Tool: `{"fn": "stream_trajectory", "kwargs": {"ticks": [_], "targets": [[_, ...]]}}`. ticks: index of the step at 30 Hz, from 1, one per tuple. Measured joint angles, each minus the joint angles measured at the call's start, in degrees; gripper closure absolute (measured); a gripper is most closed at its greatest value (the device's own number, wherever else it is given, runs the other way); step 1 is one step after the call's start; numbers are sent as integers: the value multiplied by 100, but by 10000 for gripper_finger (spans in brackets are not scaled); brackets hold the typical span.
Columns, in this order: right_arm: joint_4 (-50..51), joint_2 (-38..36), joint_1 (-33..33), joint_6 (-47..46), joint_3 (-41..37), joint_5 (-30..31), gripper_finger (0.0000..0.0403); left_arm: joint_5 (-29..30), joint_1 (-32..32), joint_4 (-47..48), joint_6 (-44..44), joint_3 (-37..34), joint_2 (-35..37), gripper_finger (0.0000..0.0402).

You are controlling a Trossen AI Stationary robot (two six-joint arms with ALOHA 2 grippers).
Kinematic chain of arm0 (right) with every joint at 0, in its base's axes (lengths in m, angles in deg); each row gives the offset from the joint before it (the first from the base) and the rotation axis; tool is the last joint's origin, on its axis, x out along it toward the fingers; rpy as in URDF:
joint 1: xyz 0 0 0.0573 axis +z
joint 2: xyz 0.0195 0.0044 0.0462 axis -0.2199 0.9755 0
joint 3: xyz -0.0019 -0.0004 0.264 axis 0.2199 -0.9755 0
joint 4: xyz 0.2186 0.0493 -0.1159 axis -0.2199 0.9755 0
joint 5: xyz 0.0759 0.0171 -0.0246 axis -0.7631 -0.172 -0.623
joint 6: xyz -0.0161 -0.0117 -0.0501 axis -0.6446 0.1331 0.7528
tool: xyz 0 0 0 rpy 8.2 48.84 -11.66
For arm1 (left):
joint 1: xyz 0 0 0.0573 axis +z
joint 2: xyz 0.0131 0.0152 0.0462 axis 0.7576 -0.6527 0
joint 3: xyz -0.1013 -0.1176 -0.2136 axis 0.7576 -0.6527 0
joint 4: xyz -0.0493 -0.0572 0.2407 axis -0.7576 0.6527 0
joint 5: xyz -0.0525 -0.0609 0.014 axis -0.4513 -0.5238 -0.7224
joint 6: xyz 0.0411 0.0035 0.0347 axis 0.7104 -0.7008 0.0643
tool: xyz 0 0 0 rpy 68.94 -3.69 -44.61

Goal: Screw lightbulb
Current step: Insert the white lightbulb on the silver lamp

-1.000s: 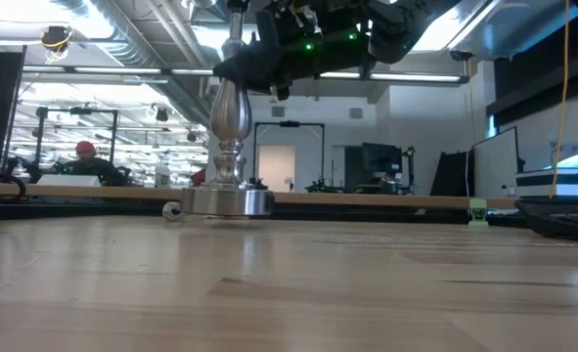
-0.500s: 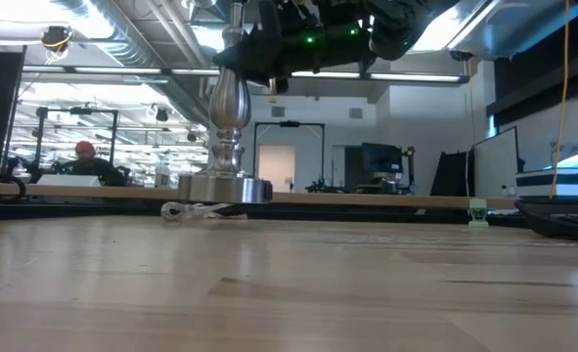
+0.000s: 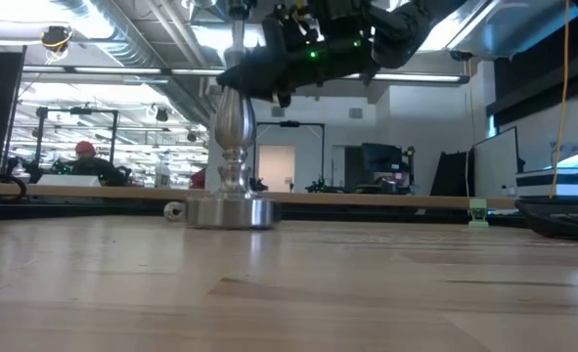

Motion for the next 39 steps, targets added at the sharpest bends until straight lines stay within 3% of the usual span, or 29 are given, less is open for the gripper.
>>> {"fn": "stream_trajectory", "kwargs": {"ticks": [7, 14, 22, 30, 39], "targets": [[-135, 0, 0, -143, -165, 4, 263, 6, -120, -624, -209, -836, 545, 274], [-405, 263, 0, -220, -130, -2, 263, 3, -127, -559, -277, -868, 432, 274], [-470, 299, 2, -263, -122, -2, 263, 12, -79, -1144, -102, -857, 501, 274], [-390, 313, 4, -277, -34, -2, 263, -51, 359, -1432, -8, -857, 34, 273], [-408, 319, 4, -278, -34, -25, 263, -67, 389, -1479, -125, -936, -86, 273]]}}
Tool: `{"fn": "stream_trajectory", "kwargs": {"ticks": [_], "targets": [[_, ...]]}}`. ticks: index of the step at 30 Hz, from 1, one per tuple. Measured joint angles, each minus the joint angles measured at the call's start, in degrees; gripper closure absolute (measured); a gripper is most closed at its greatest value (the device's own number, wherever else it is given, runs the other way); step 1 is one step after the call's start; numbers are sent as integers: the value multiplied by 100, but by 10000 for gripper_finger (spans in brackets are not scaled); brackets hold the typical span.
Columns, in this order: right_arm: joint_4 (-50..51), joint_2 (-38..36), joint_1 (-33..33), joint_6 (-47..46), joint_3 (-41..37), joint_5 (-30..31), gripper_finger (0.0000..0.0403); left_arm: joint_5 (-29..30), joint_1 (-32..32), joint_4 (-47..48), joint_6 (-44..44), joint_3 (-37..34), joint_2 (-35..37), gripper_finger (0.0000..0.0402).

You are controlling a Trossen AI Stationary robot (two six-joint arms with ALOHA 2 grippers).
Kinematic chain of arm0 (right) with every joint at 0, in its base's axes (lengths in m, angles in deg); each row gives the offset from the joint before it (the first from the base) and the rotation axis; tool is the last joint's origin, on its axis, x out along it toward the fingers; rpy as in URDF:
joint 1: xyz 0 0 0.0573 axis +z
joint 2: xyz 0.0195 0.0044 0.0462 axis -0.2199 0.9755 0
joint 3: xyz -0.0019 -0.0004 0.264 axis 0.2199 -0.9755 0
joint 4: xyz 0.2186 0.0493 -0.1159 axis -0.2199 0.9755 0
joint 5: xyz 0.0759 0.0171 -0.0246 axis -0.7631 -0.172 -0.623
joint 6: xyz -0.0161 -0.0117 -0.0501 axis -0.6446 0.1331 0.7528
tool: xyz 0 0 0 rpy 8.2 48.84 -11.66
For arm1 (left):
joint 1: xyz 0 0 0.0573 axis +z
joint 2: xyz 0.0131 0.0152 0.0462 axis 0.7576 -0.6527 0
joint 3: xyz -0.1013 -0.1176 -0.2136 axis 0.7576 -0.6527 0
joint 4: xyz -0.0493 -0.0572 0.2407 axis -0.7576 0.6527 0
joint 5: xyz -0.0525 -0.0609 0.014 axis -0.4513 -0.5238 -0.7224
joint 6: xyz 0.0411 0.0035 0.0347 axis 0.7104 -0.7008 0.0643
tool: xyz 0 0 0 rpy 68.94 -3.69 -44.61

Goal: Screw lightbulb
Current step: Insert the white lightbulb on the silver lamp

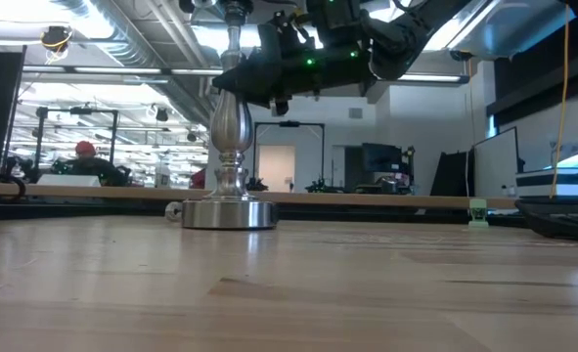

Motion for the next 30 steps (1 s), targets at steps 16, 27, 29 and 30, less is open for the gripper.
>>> {"fn": "stream_trajectory", "kwargs": {"ticks": [16, 27, 29, 30], "targets": [[-15, 2, 0, 35, -3, -107, 263, -321, -4, 119, -283, -242, 20, 275], [954, -525, 2, 153, 95, -1206, 263, -1197, -18, 1493, -695, 386, 55, 275], [1162, -586, 45, 170, 187, -1288, 263, -1212, -51, 1783, -748, 590, 55, 275], [1151, -601, 77, 201, 213, -1277, 263, -1238, -64, 1805, -765, 657, 52, 275]]}}
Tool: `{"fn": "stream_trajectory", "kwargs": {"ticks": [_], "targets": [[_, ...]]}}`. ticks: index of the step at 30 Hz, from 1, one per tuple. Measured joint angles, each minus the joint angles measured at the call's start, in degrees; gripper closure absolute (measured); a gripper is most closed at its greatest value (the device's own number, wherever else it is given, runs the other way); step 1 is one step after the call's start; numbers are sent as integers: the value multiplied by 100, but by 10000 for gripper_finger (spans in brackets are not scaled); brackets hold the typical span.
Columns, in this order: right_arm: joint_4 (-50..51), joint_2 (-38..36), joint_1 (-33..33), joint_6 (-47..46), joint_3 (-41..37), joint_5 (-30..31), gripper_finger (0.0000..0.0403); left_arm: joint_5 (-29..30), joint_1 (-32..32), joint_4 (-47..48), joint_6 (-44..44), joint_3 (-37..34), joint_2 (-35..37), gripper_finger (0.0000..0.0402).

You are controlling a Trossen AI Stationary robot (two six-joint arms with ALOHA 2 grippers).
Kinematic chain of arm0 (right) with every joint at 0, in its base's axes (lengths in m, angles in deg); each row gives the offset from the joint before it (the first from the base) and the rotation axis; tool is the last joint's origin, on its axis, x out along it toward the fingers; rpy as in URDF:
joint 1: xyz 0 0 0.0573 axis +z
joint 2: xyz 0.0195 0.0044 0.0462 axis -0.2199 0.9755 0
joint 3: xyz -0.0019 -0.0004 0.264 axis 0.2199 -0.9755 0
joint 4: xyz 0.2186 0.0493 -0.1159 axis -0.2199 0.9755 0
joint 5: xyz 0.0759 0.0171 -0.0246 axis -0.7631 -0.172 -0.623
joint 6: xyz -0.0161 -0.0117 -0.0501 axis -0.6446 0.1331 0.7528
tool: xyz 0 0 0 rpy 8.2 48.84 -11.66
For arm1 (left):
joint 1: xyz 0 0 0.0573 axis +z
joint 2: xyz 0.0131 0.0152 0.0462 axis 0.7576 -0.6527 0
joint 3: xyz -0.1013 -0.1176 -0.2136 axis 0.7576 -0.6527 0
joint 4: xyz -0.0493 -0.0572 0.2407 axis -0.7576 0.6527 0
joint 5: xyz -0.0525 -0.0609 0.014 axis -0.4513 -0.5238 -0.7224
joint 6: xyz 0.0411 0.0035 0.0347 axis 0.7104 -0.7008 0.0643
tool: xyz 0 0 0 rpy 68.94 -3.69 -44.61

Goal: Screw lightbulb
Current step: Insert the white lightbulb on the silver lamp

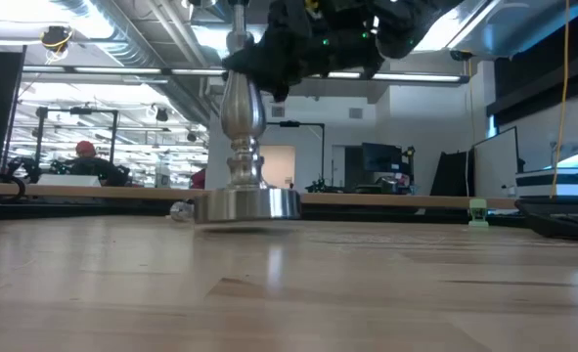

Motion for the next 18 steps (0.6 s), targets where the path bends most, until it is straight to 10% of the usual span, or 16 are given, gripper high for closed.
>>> {"fn": "stream_trajectory", "kwargs": {"ticks": [18], "targets": [[910, 0, 34, -45, 910, -3433, 263, -2162, -128, -515, -507, 117, -15, 275]]}}
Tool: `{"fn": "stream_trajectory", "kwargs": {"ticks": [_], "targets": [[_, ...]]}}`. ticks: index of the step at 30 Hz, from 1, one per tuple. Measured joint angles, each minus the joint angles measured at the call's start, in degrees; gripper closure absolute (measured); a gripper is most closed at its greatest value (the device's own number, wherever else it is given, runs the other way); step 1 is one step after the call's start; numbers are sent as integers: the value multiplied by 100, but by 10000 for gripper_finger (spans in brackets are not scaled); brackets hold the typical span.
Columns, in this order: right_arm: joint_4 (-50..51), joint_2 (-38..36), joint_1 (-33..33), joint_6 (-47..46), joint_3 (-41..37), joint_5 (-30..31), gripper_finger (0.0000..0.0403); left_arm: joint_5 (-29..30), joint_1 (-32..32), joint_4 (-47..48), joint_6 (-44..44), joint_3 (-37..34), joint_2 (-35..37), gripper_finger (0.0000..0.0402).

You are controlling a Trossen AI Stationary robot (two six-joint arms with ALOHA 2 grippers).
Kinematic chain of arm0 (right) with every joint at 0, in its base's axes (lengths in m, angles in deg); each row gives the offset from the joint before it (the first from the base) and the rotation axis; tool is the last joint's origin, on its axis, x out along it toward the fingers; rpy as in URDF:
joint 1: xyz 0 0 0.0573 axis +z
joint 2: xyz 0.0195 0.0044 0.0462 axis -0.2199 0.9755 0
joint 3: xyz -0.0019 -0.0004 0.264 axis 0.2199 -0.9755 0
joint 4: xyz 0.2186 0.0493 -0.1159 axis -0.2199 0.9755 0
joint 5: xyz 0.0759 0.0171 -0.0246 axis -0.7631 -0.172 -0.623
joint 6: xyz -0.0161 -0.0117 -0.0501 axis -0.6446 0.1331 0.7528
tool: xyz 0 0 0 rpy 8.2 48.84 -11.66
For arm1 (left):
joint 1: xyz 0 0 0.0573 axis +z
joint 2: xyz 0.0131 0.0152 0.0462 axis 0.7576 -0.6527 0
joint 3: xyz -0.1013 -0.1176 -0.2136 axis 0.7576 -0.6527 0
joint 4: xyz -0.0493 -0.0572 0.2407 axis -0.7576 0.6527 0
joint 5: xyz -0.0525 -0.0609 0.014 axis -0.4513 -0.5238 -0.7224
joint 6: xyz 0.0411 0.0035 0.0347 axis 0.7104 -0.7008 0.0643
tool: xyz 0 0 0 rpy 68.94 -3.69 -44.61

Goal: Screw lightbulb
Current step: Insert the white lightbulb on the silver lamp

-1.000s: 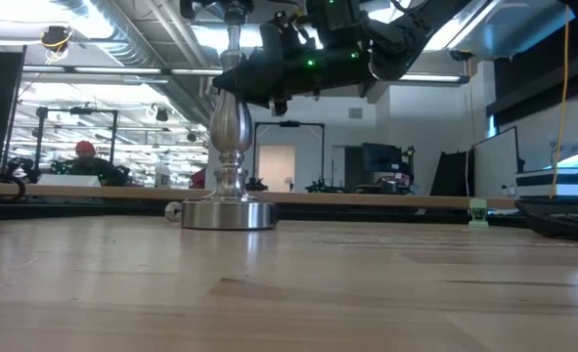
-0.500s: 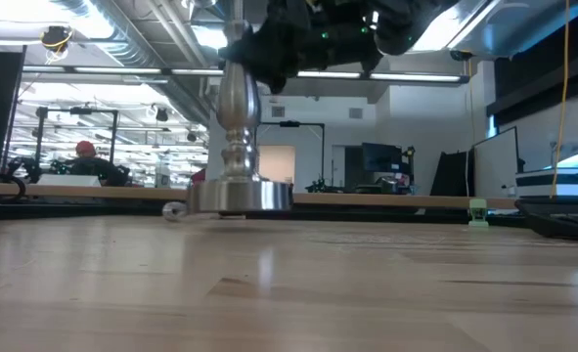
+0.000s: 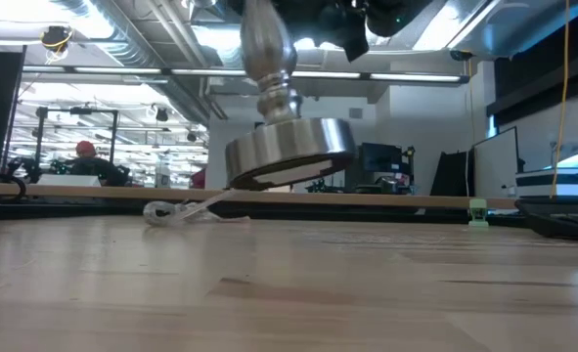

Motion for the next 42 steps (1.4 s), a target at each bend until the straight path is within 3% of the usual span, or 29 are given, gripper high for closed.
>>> {"fn": "stream_trajectory", "kwargs": {"ticks": [10, 24, 30, 37, 42], "targets": [[-105, 120, 79, 16, 3, -354, 263, -455, 103, -172, 897, 2, -304, 275], [-143, 213, 116, -43, 1, -575, 263, -2668, 715, -365, 1143, 0, -507, 275], [68, 214, 118, 267, 1, -208, 263, -2436, 809, -326, 814, -9, -490, 271], [94, 208, 44, 581, 16, 186, 263, -1978, 823, -356, 663, -39, -487, 197], [86, 205, 16, 556, 16, 427, 263, -1853, 833, -304, 667, -35, -368, 173]]}}
